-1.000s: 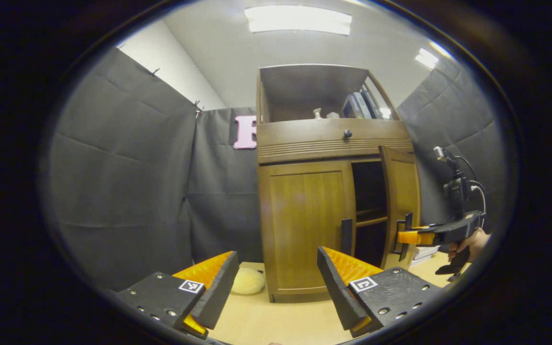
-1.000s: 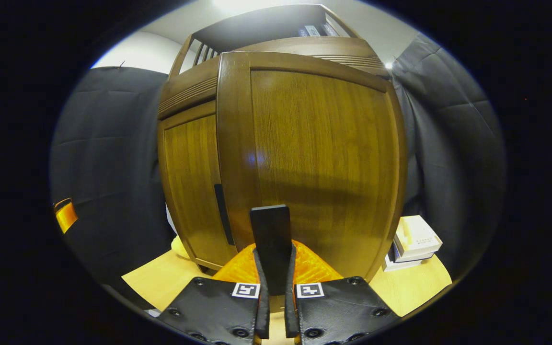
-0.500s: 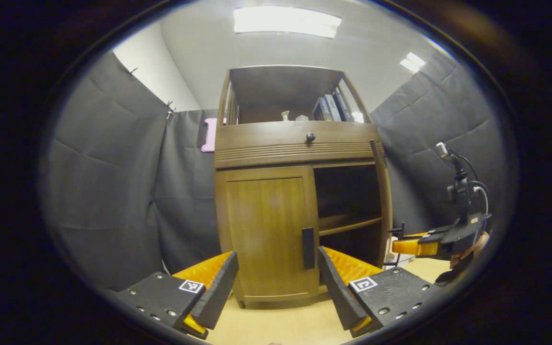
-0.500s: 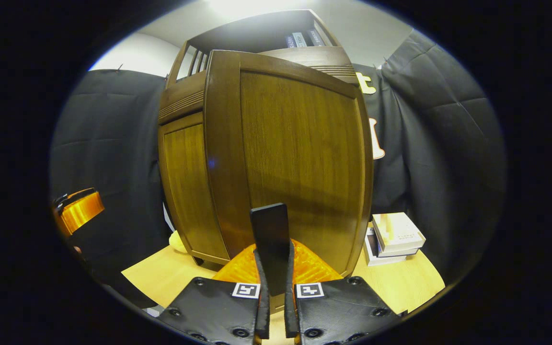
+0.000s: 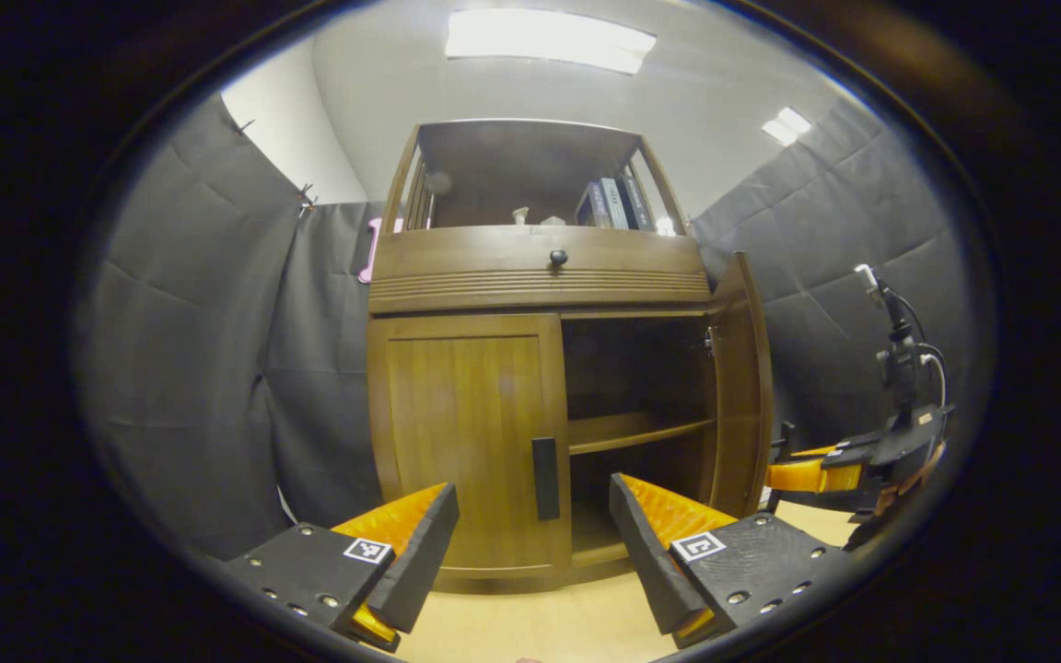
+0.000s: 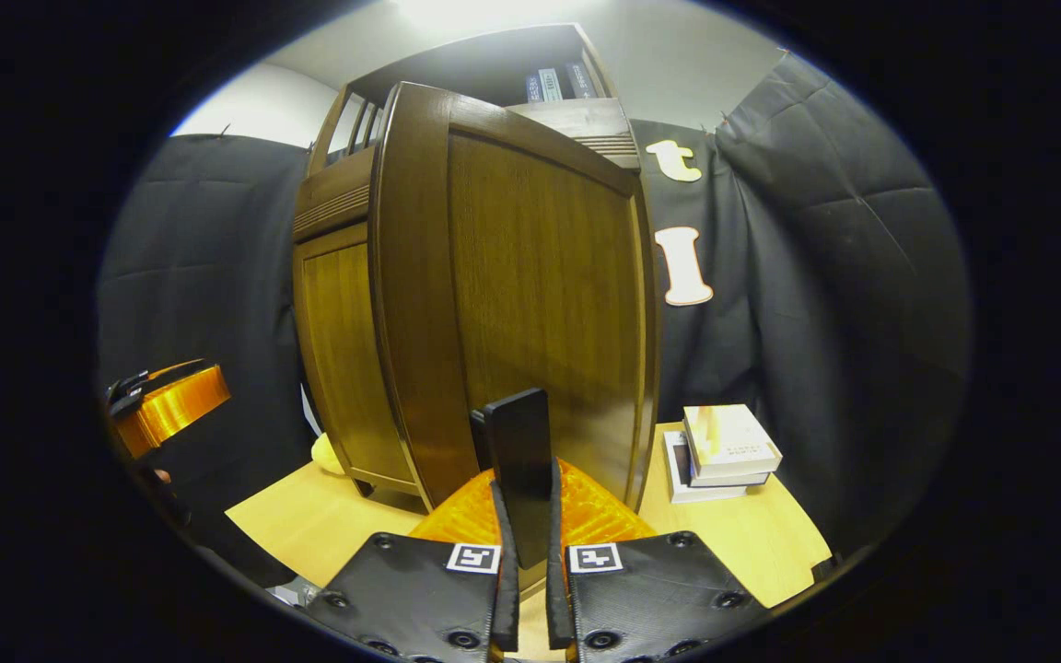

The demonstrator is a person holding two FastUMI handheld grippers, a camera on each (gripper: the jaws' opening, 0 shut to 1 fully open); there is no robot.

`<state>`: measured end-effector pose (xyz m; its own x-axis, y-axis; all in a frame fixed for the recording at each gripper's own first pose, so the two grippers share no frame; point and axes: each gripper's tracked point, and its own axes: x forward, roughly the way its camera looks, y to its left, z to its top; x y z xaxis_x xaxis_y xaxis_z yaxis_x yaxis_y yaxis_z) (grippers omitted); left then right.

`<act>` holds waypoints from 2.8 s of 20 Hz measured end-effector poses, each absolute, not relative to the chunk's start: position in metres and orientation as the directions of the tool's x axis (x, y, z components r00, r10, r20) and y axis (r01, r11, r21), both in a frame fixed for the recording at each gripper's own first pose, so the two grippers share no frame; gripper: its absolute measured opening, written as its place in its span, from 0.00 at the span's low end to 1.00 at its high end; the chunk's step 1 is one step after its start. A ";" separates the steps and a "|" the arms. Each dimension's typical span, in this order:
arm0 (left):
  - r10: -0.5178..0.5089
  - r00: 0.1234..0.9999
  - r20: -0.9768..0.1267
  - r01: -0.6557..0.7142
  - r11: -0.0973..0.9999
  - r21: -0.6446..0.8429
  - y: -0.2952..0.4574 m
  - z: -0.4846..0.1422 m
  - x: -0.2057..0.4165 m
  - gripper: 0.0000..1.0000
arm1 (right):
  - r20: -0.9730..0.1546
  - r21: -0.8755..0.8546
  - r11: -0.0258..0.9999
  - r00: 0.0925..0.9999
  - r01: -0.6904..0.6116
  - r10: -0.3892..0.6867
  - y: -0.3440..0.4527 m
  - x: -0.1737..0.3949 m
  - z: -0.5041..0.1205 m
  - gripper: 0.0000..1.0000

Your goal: Open the right door of the double-door shoe cabinet with the right hand, and open the left door with the left hand.

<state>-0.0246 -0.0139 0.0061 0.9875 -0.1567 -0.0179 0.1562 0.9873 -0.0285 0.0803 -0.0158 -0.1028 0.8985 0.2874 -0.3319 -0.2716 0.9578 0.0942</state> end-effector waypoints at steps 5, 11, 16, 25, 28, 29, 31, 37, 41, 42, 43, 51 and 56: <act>-0.186 0.982 -0.022 0.186 0.982 -0.023 -0.017 0.007 -0.023 0.95 | -0.331 0.082 0.970 0.912 -0.229 0.244 -0.046 0.074 -0.101 0.13; -0.213 0.977 -0.021 0.212 0.977 -0.012 -0.020 0.008 -0.025 0.95 | -0.332 0.071 0.981 0.923 -0.183 0.196 -0.082 0.071 -0.101 0.10; -0.227 0.974 -0.014 0.227 0.974 0.006 -0.020 0.008 -0.023 0.93 | -0.329 0.061 0.990 0.934 -0.125 0.138 -0.113 0.071 -0.100 0.12; -0.233 0.972 -0.016 0.233 0.973 0.007 -0.022 0.009 -0.020 0.95 | -0.314 0.032 0.999 0.949 -0.019 0.028 -0.160 0.063 -0.094 0.05; -0.225 0.974 -0.021 0.225 0.974 -0.005 -0.023 0.007 -0.020 0.94 | -0.306 0.052 0.999 0.952 -0.011 0.027 -0.163 0.051 -0.089 0.05; -0.219 0.975 -0.022 0.219 0.976 -0.002 -0.022 0.007 -0.019 0.94 | -0.302 0.027 1.000 0.953 0.000 0.008 -0.167 0.046 -0.088 0.05; -0.210 0.977 -0.020 0.210 0.978 0.009 -0.020 0.004 -0.020 0.94 | -0.286 -0.022 1.000 0.958 0.016 -0.022 -0.171 0.038 -0.080 0.03; -0.198 0.980 -0.031 0.199 0.980 0.019 -0.017 -0.003 -0.018 0.94 | -0.214 -0.044 0.997 0.974 0.066 -0.074 -0.170 0.007 -0.050 0.76; -0.181 0.982 -0.047 0.182 0.983 0.037 -0.012 -0.010 -0.016 0.95 | -0.160 -0.028 0.996 0.984 0.081 -0.084 -0.161 -0.013 -0.035 0.96; -0.175 0.983 -0.053 0.177 0.984 0.035 -0.011 -0.012 -0.017 0.95 | -0.155 -0.025 0.996 0.984 0.084 -0.087 -0.159 -0.016 -0.034 0.96; -0.170 0.984 -0.057 0.172 0.984 0.033 -0.010 -0.012 -0.016 0.95 | -0.152 -0.025 0.996 0.985 0.085 -0.088 -0.157 -0.020 -0.031 0.96; -0.151 0.984 -0.096 0.154 0.988 0.030 -0.006 -0.023 -0.013 0.95 | -0.169 -0.042 0.992 0.977 0.122 -0.127 -0.155 -0.037 -0.034 0.96; -0.150 0.979 -0.141 0.155 0.988 0.021 -0.006 -0.032 -0.014 0.96 | -0.192 -0.052 0.988 0.970 0.145 -0.152 -0.158 -0.040 -0.042 0.92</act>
<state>-0.0139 -0.0065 -0.0323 0.9786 -0.1501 -0.1410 0.1546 0.9877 0.0212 -0.0401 -0.1576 -0.0425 0.9696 -0.1524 -0.1915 0.1450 0.9881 -0.0524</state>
